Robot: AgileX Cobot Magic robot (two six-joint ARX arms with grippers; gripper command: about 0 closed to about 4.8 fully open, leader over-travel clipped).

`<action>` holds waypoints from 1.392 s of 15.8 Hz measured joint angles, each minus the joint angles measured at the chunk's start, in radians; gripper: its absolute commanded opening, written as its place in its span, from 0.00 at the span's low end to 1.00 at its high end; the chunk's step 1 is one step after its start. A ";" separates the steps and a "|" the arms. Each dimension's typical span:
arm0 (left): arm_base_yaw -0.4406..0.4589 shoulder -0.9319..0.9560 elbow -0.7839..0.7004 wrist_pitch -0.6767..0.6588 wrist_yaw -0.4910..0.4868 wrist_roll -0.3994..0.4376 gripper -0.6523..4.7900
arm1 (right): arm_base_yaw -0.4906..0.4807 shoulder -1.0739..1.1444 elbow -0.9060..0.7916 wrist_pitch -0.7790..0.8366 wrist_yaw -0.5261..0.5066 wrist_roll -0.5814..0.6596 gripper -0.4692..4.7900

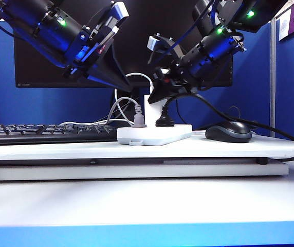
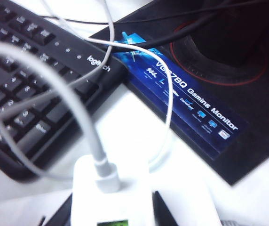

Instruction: Unplug the white charger from the socket, then place it next to the socket.

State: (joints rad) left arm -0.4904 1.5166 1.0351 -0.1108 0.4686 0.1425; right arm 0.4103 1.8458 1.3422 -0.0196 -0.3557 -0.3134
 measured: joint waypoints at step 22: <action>-0.074 0.193 0.009 0.174 -0.120 -0.046 0.11 | -0.002 -0.001 0.002 -0.011 -0.034 -0.006 0.16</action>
State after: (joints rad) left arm -0.5640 1.7092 1.0439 0.0635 0.3489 0.0963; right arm 0.4088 1.8446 1.3441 -0.0303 -0.3893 -0.3195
